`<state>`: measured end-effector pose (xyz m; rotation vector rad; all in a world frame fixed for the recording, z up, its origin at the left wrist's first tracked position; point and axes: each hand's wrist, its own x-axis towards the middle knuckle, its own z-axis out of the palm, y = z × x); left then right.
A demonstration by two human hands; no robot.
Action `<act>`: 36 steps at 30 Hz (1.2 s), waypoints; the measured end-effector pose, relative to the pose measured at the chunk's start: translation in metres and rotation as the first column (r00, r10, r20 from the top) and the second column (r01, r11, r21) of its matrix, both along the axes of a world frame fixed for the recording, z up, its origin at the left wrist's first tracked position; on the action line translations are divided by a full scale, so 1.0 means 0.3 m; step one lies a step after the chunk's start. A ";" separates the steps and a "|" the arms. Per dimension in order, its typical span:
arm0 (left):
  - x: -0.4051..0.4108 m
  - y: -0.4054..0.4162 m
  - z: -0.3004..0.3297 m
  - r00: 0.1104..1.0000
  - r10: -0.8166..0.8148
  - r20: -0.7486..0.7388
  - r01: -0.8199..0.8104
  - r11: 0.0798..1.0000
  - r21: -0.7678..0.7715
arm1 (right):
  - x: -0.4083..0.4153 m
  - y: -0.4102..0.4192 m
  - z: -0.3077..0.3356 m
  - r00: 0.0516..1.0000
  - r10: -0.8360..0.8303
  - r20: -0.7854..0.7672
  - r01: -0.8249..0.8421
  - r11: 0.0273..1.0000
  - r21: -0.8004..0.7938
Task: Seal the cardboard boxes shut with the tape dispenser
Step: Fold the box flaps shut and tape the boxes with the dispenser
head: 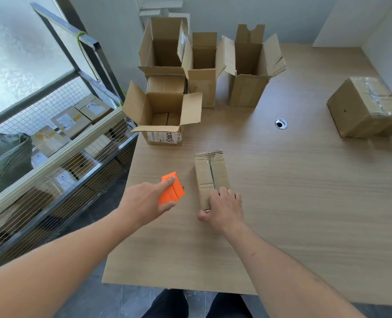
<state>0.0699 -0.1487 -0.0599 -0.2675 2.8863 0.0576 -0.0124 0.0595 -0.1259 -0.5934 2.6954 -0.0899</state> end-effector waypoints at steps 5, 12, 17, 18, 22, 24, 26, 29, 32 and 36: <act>0.011 -0.052 0.007 0.993 0.046 -0.108 -0.007 0.941 0.339 | -0.045 0.038 0.023 0.994 0.078 -0.079 -0.073 0.995 0.067; 0.073 -0.125 -0.036 0.947 0.124 -0.296 0.068 0.824 0.563 | -0.097 0.050 0.053 0.979 0.104 -0.174 -0.070 0.979 0.192; 0.105 -0.181 -0.070 0.928 0.179 -0.327 0.076 0.769 0.635 | -0.064 -0.063 0.041 0.969 -0.197 -0.151 0.204 0.978 0.033; 0.111 -0.190 -0.074 0.929 0.187 -0.318 0.059 0.776 0.628 | -0.061 -0.088 0.034 0.965 -0.235 -0.118 0.241 0.970 0.036; 0.129 -0.211 -0.073 0.923 0.191 -0.334 0.047 0.806 0.590 | -0.048 -0.141 -0.002 0.971 -0.238 -0.003 0.238 0.970 0.046; 0.129 -0.213 -0.065 0.918 0.176 -0.356 0.063 0.821 0.568 | -0.056 -0.140 -0.012 0.979 -0.194 0.070 0.193 0.981 0.008; 0.124 -0.214 -0.063 0.909 0.167 -0.382 0.080 0.829 0.554 | -0.083 -0.131 -0.003 0.982 -0.110 0.155 0.113 0.994 -0.010; 0.107 -0.208 -0.064 0.904 0.136 -0.404 0.116 0.833 0.541 | -0.127 -0.124 0.035 0.962 -0.010 0.272 0.019 0.999 -0.030; 0.085 -0.194 -0.066 0.906 0.117 -0.407 0.139 0.826 0.546 | -0.121 -0.142 0.048 0.968 -0.038 0.250 0.056 0.996 -0.065; 0.061 -0.189 -0.064 0.909 0.066 -0.412 0.189 0.816 0.547 | -0.099 -0.154 0.032 0.991 0.010 0.133 -0.003 0.999 -0.053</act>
